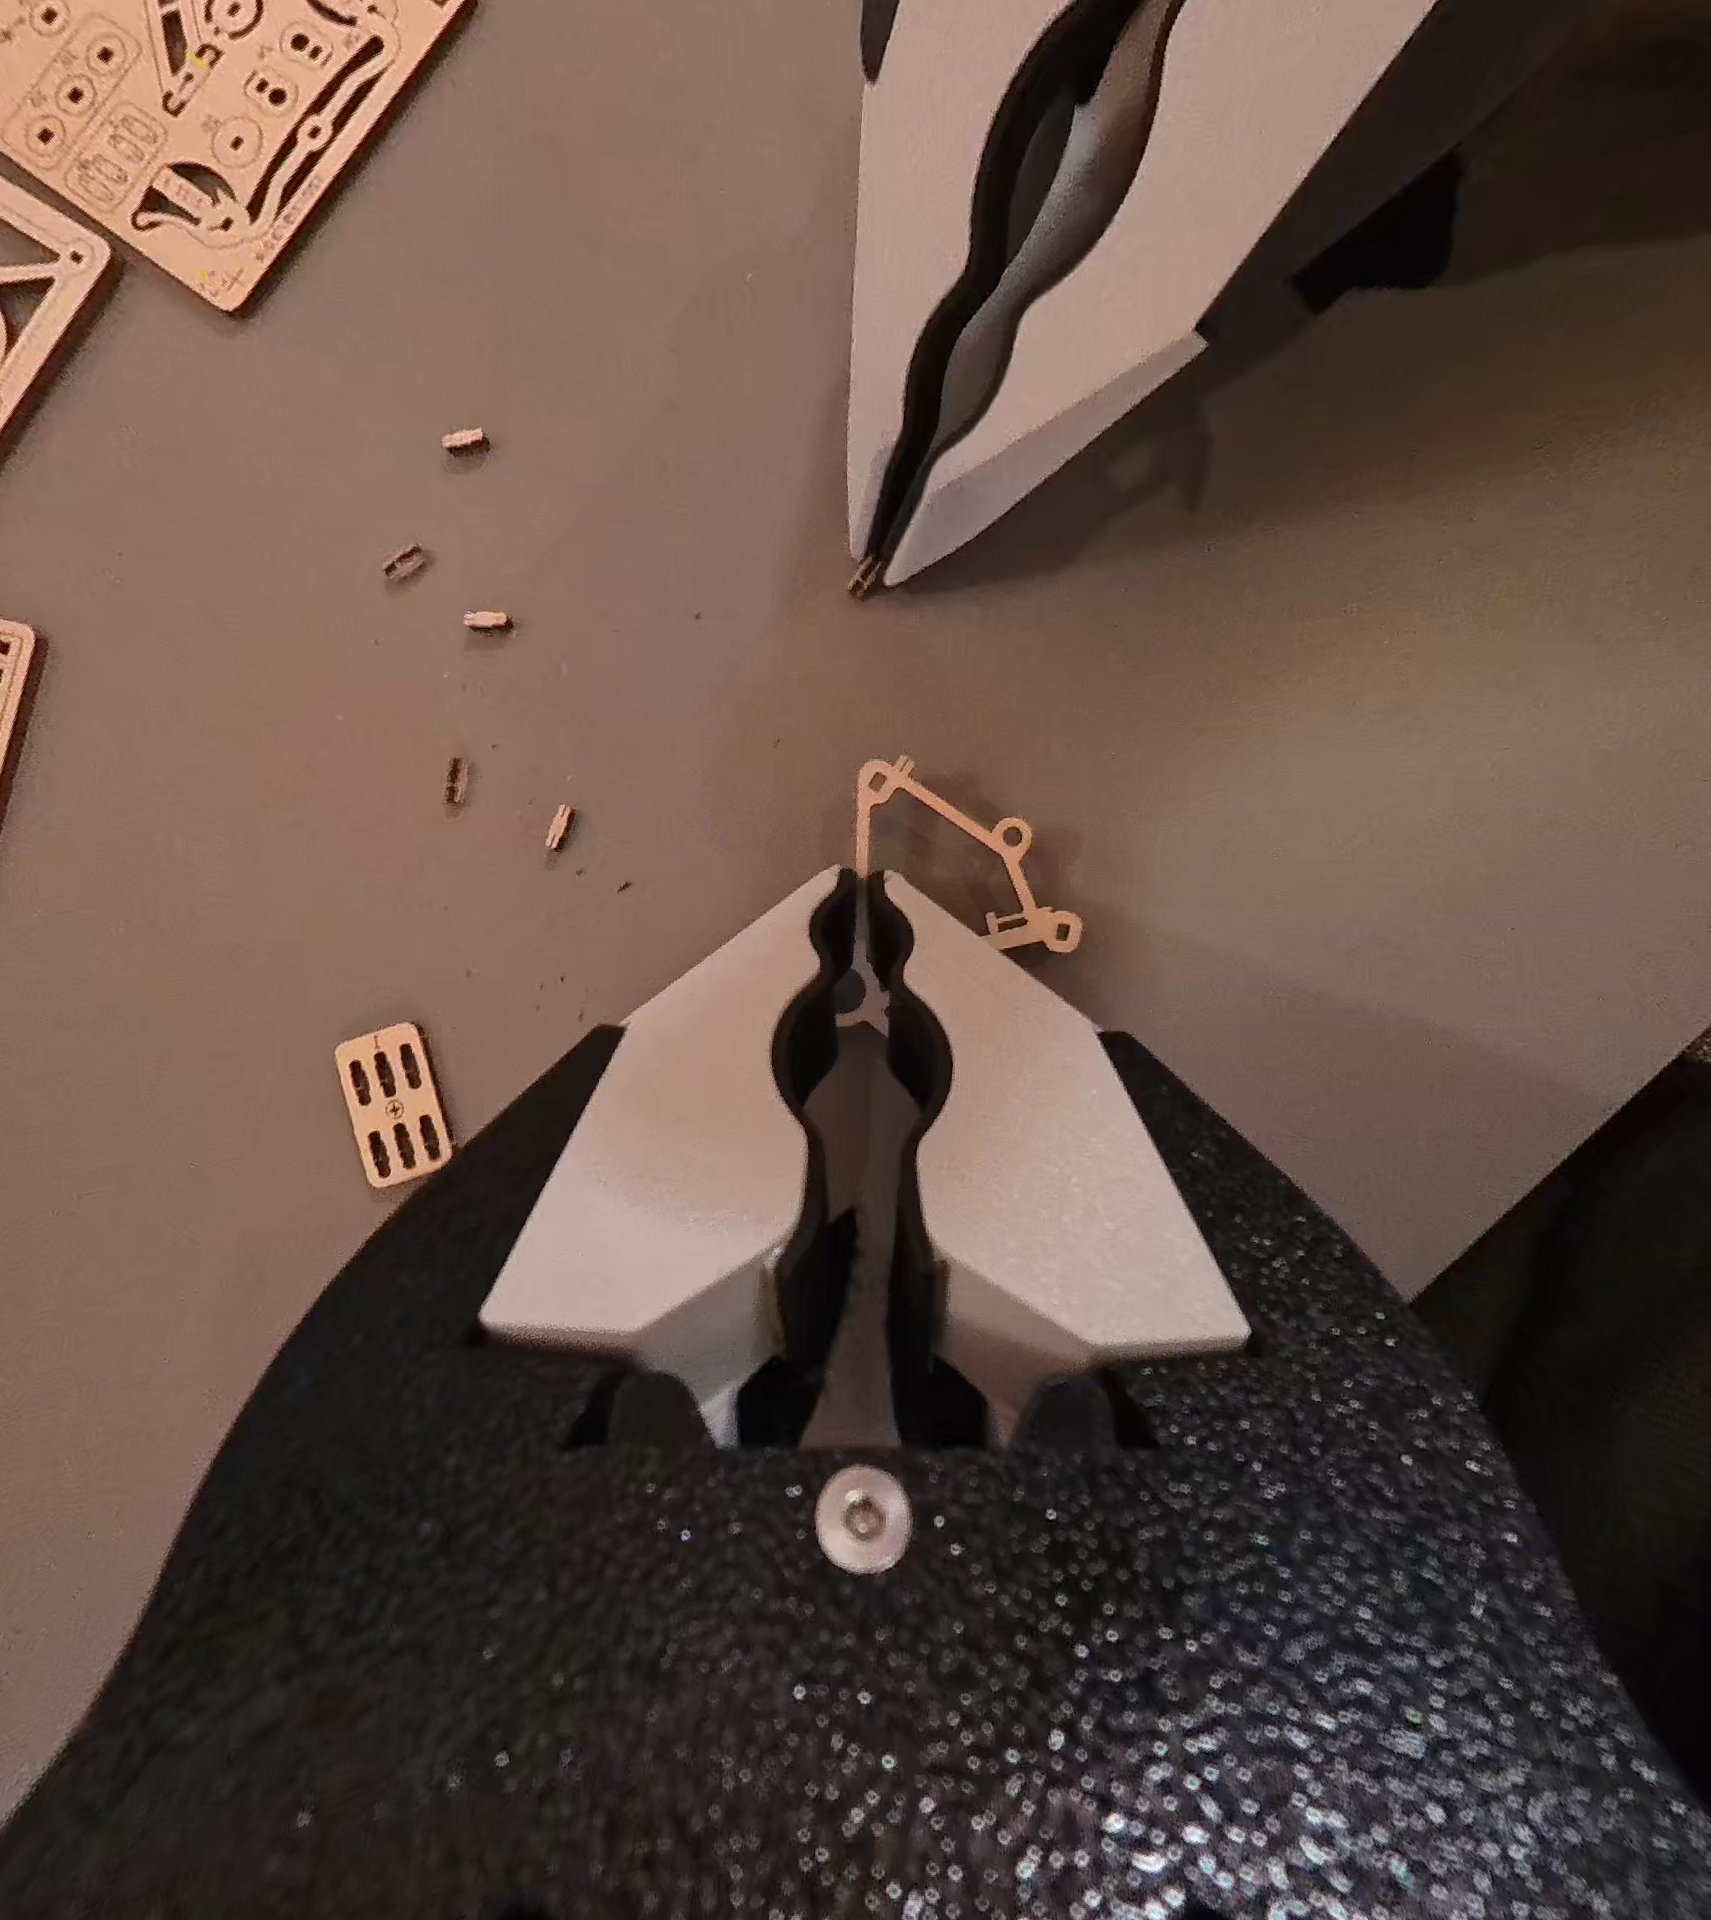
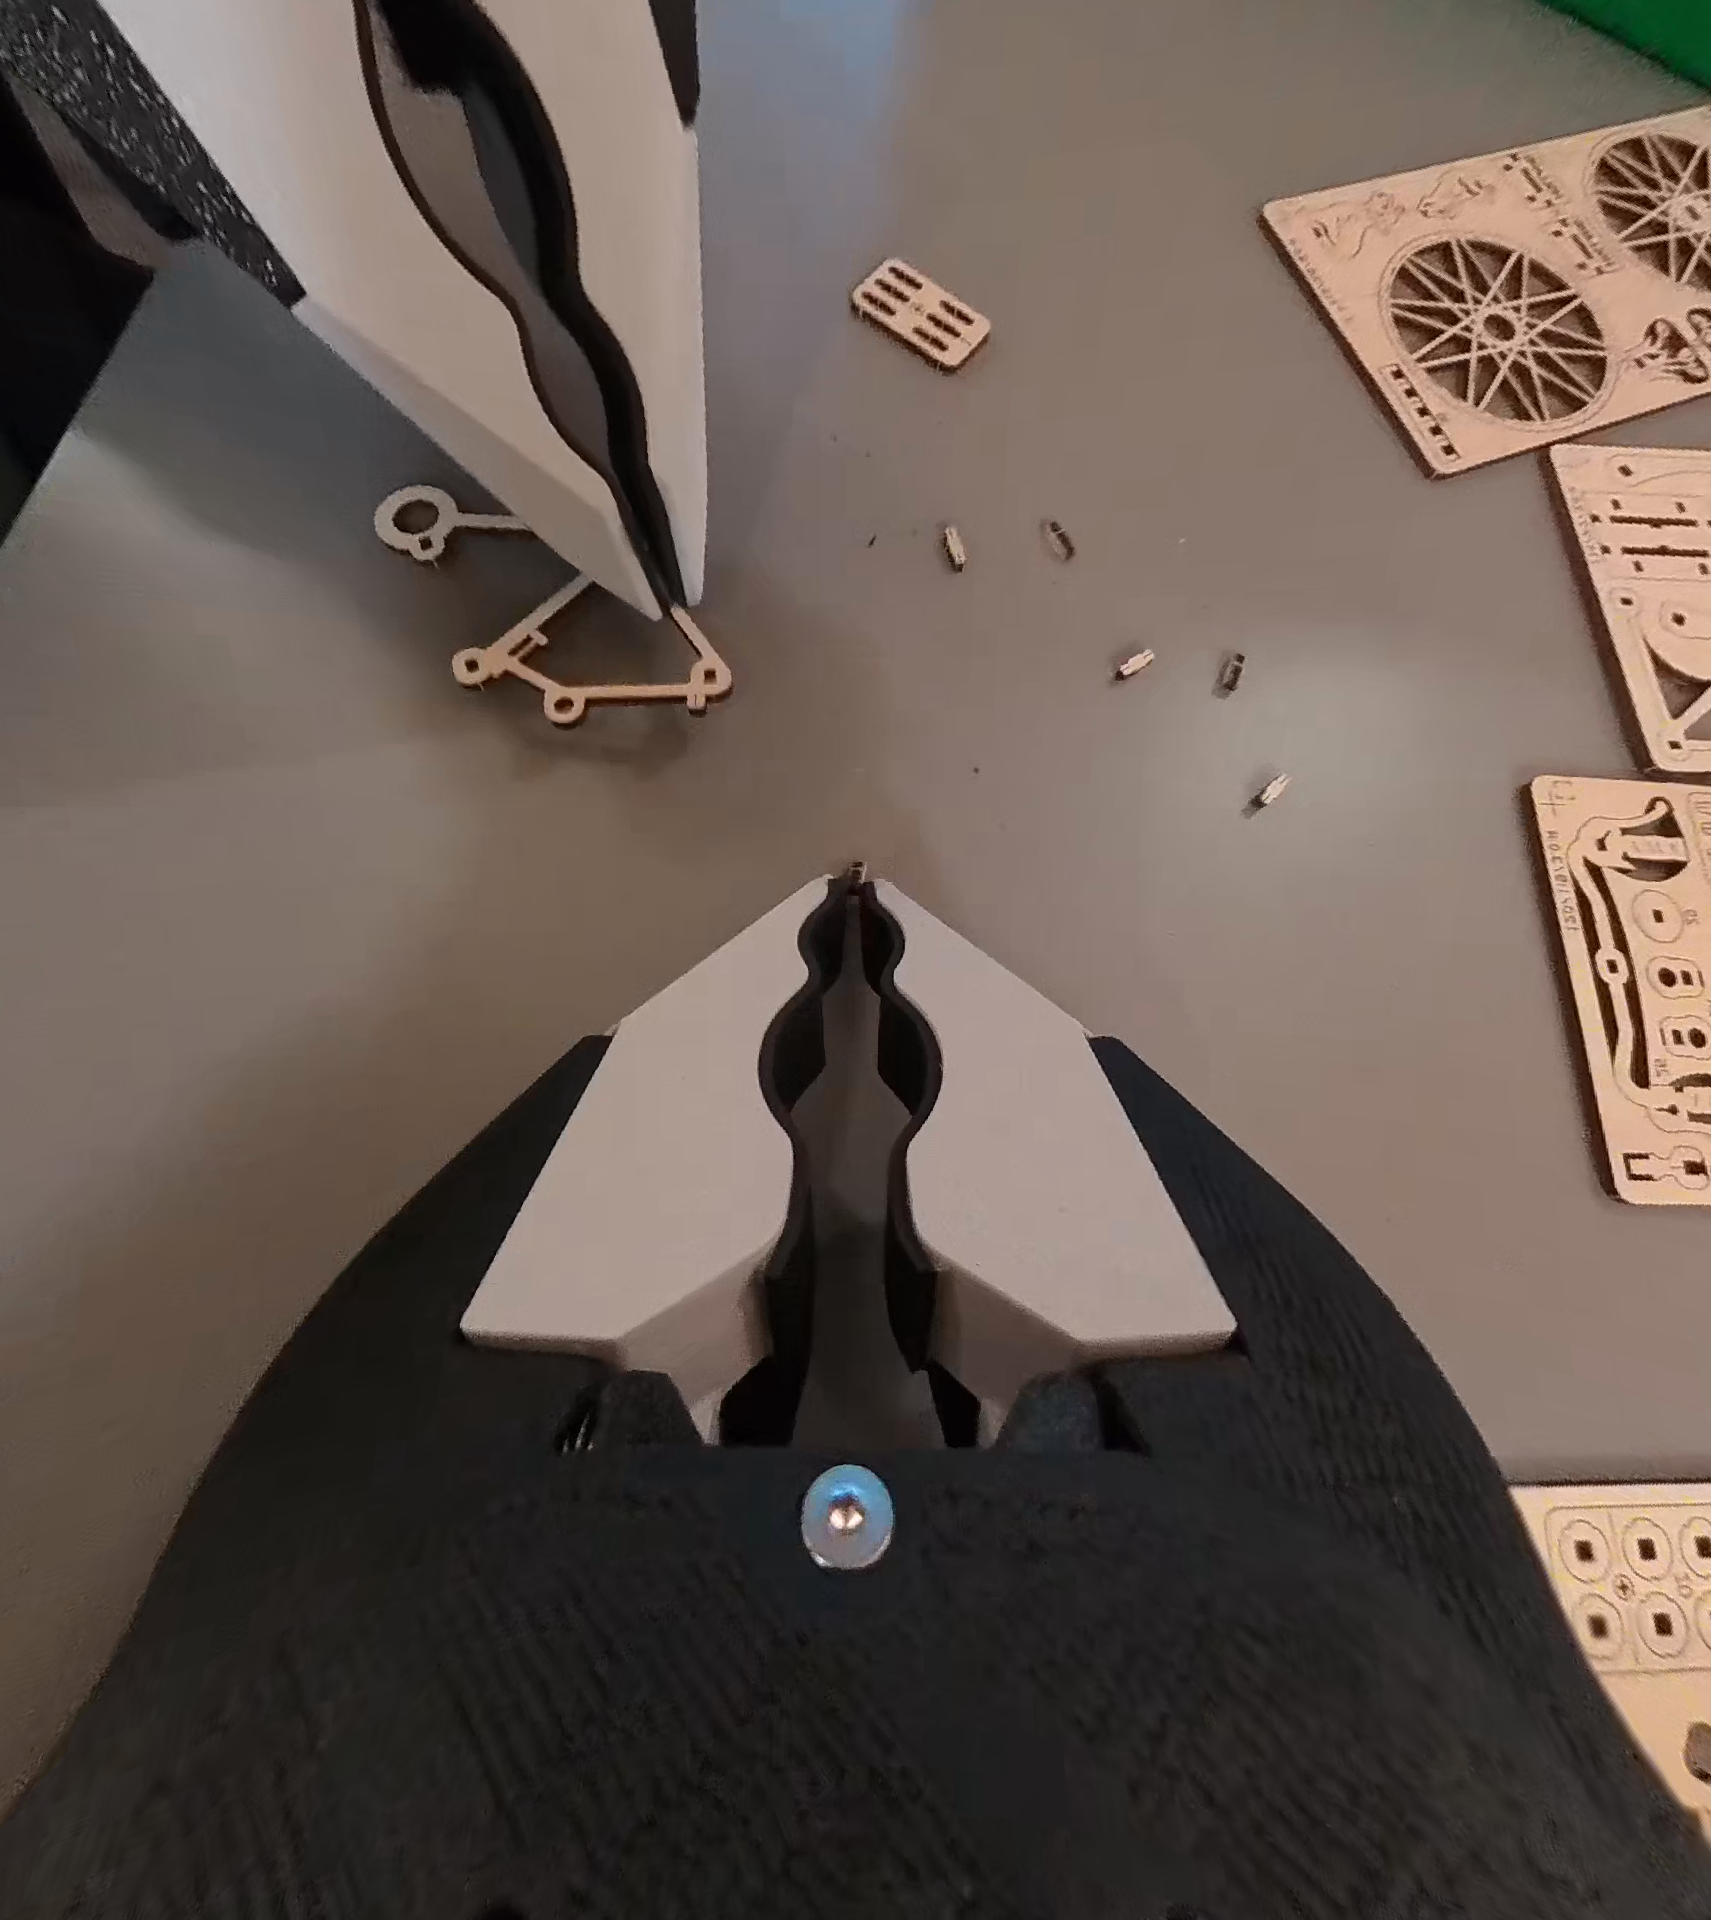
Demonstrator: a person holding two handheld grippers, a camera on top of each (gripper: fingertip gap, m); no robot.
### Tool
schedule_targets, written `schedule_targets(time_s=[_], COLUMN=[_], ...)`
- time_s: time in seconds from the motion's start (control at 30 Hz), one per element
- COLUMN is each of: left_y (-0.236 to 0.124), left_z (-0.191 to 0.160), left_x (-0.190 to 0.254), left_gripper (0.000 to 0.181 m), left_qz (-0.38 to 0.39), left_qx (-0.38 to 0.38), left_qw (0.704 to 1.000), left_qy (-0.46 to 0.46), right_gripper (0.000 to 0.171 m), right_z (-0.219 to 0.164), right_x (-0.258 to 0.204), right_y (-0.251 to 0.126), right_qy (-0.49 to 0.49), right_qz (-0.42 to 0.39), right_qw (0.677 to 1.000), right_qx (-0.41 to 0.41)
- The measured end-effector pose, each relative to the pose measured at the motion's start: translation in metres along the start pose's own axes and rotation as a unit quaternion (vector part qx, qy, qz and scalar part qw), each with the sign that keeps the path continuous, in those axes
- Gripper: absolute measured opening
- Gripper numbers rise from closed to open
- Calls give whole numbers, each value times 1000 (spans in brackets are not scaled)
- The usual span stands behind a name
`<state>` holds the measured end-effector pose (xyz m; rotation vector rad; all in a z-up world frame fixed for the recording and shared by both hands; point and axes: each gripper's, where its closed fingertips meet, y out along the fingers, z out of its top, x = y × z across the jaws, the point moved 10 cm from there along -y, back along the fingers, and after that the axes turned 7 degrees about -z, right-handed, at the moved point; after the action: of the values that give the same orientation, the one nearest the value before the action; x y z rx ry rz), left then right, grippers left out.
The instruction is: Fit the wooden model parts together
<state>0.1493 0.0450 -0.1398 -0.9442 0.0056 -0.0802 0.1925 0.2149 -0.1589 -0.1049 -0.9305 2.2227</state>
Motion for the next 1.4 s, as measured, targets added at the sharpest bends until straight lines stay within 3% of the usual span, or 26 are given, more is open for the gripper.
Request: schedule_targets(time_s=[0.13, 0.27, 0.33, 0.5, 0.63, 0.87, 0.97, 1.03, 1.13, 1.2, 1.3, 1.4], left_y=[1, -1, -3, -12, -21, -31, -35, -38, -39, -40, -44, -44], left_z=[2, 3, 3, 10, 18, 24, 26, 27, 27, 26, 25, 24], left_x=[0, -1, -2, 1, 5, 11, 12, 12, 14, 15, 17, 17], left_gripper=[0, 0, 0, 0, 0, 0, 1, 27, 40, 29, 3, 1], left_qz=[-1, 3, 6, 23, 48, 79, 67, 61, -39, -107, -151, -169], left_qx=[8, 14, 20, 71, 126, 177, 201, 224, 243, 261, 281, 272], left_qw=[1000, 1000, 1000, 997, 990, 978, 974, 970, 968, 958, 946, 946], left_qy=[4, 5, 5, 24, 48, 82, 83, 74, 60, 48, 57, 57], right_gripper=[2, 33, 37, 26, 24, 1, 1, 1, 1, 1, 1, 1], right_z=[-1, 1, 4, 26, 33, 40, 40, 39, 40, 41, 42, 41], right_x=[2, 5, 7, 3, -4, -3, -1, -1, -2, -4, -5, -6], right_y=[-2, -9, -16, -27, -20, -29, -34, -38, -43, -45, -49, -50], right_qy=[5, 13, 20, 111, 168, 179, 160, 152, 148, 145, 140, 136], right_qz=[5, 12, 14, 71, 91, 68, 82, 116, 168, 199, 226, 240], right_qw=[1000, 999, 999, 988, 976, 969, 969, 965, 954, 946, 938, 936], right_qx=[-12, -32, -27, 80, 102, 156, 168, 180, 201, 211, 221, 220])
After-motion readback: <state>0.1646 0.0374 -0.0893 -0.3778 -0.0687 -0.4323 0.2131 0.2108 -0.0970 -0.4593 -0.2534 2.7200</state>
